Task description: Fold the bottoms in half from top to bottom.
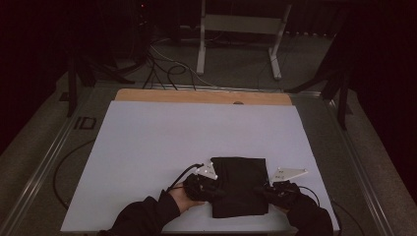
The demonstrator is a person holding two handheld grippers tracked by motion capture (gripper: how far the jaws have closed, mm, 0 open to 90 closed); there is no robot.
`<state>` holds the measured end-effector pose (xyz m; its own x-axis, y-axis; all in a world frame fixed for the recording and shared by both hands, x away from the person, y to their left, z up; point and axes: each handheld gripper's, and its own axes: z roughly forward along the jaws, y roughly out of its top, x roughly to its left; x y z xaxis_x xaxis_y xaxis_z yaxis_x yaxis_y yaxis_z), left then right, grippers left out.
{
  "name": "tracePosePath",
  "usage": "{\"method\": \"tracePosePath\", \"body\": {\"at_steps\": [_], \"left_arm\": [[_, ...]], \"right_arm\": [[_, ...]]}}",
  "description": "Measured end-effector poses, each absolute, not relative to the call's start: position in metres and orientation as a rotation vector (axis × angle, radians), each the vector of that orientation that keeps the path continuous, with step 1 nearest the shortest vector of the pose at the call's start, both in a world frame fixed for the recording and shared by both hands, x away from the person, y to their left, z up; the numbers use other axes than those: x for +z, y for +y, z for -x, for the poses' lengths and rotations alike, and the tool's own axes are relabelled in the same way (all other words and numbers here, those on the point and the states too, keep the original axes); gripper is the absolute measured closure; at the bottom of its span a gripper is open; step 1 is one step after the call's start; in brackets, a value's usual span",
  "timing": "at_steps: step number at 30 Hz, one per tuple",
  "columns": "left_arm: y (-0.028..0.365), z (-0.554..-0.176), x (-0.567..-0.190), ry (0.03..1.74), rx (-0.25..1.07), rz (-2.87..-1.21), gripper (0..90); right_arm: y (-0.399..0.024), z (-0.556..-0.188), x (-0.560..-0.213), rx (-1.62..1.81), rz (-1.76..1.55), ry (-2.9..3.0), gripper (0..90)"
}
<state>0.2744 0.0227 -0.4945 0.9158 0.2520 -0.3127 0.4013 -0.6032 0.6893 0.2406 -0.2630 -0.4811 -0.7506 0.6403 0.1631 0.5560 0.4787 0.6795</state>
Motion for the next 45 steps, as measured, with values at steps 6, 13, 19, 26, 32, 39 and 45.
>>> {"method": "tracePosePath", "body": {"at_steps": [6,13,19,26,32,39,45], "left_arm": [[0.024,-0.270,-0.498,0.460,-0.234,-2.265,89.3],[0.027,-0.266,-0.504,0.471,-0.232,-2.281,89.2],[0.027,-0.264,-0.507,0.462,-0.221,-2.295,88.4],[0.028,-0.264,-0.508,0.467,-0.231,-2.285,87.9],[0.030,-0.266,-0.504,0.478,-0.252,-2.248,77.8],[0.029,-0.264,-0.497,0.461,-0.209,-2.227,58.7],[0.030,-0.267,-0.491,0.497,-0.165,-2.216,43.6]], "right_arm": [[-0.263,-0.234,-0.487,1.105,-1.063,2.631,90.0],[-0.266,-0.225,-0.491,1.064,-1.069,2.646,90.0],[-0.266,-0.216,-0.492,1.018,-1.058,2.647,90.0],[-0.265,-0.218,-0.494,1.008,-1.064,2.651,90.0],[-0.265,-0.219,-0.491,1.074,-1.055,2.621,79.8],[-0.264,-0.221,-0.487,1.113,-1.076,2.569,57.0],[-0.263,-0.225,-0.483,1.168,-1.078,2.549,37.3]]}}
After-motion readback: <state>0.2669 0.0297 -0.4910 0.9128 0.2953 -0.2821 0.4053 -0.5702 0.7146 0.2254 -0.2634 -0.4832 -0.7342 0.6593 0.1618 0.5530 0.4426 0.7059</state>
